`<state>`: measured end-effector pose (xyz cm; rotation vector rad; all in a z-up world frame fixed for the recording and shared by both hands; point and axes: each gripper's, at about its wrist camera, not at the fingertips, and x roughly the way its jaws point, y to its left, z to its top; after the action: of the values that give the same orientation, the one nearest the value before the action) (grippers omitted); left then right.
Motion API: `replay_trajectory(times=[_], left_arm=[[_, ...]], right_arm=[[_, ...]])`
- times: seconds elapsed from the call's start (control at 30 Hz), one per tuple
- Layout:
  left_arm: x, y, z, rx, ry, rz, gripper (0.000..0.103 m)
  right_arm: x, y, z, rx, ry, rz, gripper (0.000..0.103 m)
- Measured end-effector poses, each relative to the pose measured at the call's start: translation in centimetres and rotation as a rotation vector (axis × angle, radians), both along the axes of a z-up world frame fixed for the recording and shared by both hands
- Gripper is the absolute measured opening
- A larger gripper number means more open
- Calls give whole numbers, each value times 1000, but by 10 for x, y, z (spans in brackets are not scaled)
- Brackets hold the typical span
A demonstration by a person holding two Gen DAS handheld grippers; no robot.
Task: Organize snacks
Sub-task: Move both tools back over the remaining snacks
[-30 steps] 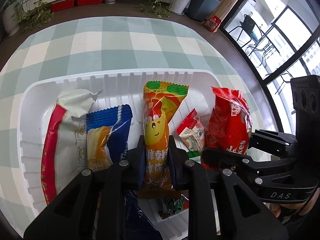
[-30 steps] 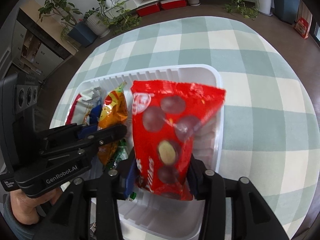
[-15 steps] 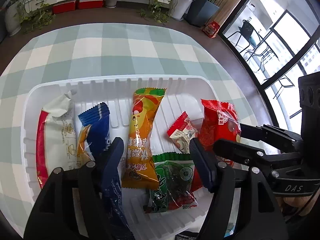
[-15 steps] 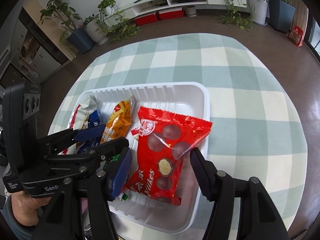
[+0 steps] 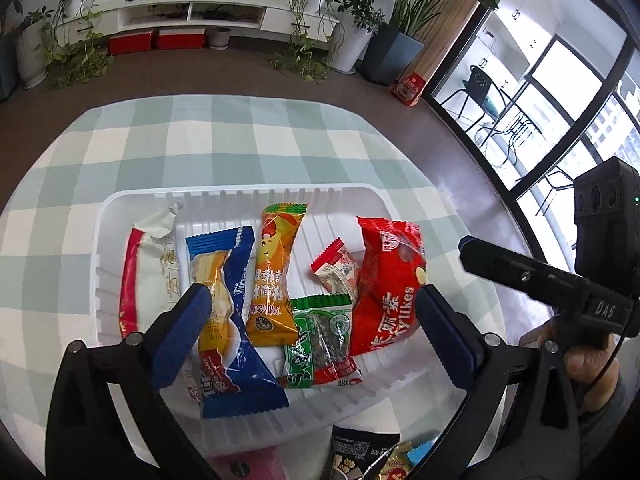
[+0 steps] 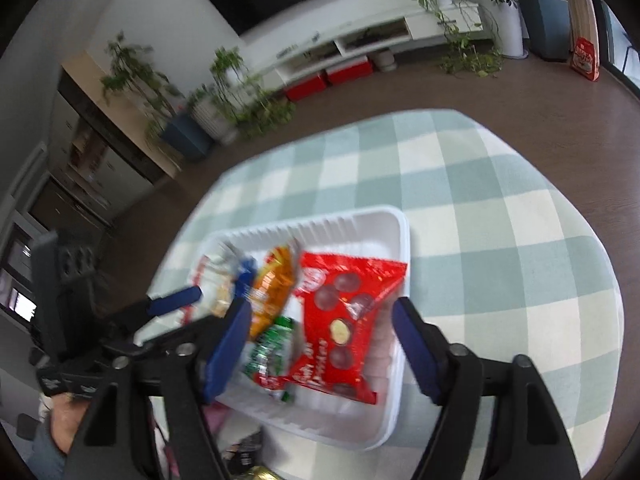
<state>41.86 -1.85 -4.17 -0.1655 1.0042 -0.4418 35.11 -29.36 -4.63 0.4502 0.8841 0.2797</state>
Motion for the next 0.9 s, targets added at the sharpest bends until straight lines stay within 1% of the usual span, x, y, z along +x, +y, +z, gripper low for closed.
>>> replay_trajectory(times=[0.07,0.1,0.2,0.27,0.33,0.37,0.43,0.53,0.57,0.67,0.7,0.77,0.8,0.9], left_arm=[[-16,4,13,14,-29,-15,103],[-23,6,20,29,-42,-19,103],[-56,16,41,68,-123,-38,103],[-81,25,53,95,-187,-36,103],[-105,35,59,115,-237,-31,103],[-118,41,58,122,-233,-23,103],[-138,55,50,125,-179,-1,103],[-171,77,34,79,-137,37,103],[-180,83,28,71,-121,53,103],[-207,94,7,56,-65,77,103],[-214,94,1,62,-60,74,103],[-228,90,-11,99,-57,55,103],[-231,87,-17,116,-56,47,102],[-233,81,-24,124,-46,29,101]], right_arm=[[-11,-5,12,64,-48,-4,85],[-19,-8,18,102,-73,-2,89],[-47,-11,35,180,-138,12,98],[-68,-10,44,208,-179,24,100],[-91,-6,48,219,-190,34,100],[-102,-4,49,228,-193,39,100],[-128,4,47,241,-190,51,100],[-166,20,38,227,-173,70,100],[-177,24,34,218,-167,68,98],[-209,37,20,196,-134,55,88],[-218,42,15,179,-125,50,85],[-234,51,3,112,-94,30,83],[-239,54,-1,86,-79,25,80],[-251,65,-16,12,-40,27,77]])
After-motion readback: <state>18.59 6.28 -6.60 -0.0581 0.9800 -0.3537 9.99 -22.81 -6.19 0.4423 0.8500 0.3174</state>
